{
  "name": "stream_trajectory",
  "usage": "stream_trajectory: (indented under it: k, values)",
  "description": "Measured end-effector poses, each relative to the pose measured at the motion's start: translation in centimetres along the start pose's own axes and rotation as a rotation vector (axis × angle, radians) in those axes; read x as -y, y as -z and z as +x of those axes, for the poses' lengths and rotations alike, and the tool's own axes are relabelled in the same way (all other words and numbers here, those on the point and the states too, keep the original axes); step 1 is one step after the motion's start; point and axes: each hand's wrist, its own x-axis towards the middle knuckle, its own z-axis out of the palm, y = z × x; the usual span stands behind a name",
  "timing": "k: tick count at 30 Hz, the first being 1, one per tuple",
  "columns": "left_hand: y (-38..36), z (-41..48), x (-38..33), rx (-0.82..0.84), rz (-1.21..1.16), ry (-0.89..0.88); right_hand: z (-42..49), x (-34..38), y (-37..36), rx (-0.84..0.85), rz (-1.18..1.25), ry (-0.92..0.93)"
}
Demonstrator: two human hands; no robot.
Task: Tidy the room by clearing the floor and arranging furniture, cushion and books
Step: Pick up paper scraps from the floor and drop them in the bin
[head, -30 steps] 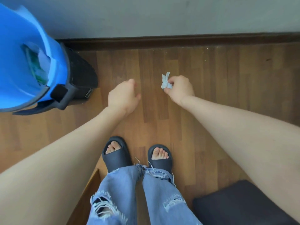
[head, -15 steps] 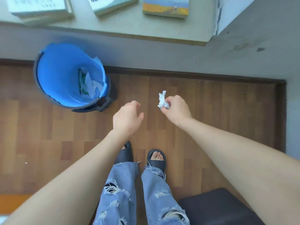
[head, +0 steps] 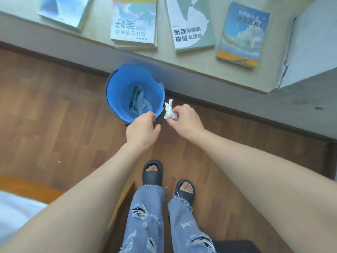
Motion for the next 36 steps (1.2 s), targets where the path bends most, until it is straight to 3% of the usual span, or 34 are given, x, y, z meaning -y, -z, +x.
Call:
stream_trajectory:
  k: [9, 23, 28, 36]
  values:
    - [3.3, 1.8, 5.3, -0.031, -0.041, 0.106, 4.2, 6.9, -2.2, 0.042, -0.029, 0.077]
    - [5.2, 1.9, 7.0, 0.001, -0.019, 0.093, 3.2, 8.1, -2.1, 0.085, -0.121, 0.043]
    - [8.3, 0.2, 5.0, 0.007, 0.035, 0.025, 0.1, 9.4, 1.1, 0.080, -0.199, 0.094]
    - [15.8, -5.6, -1.1, -0.070, 0.174, -0.234, -8.0, 12.2, 9.0, 0.000, -0.335, 0.211]
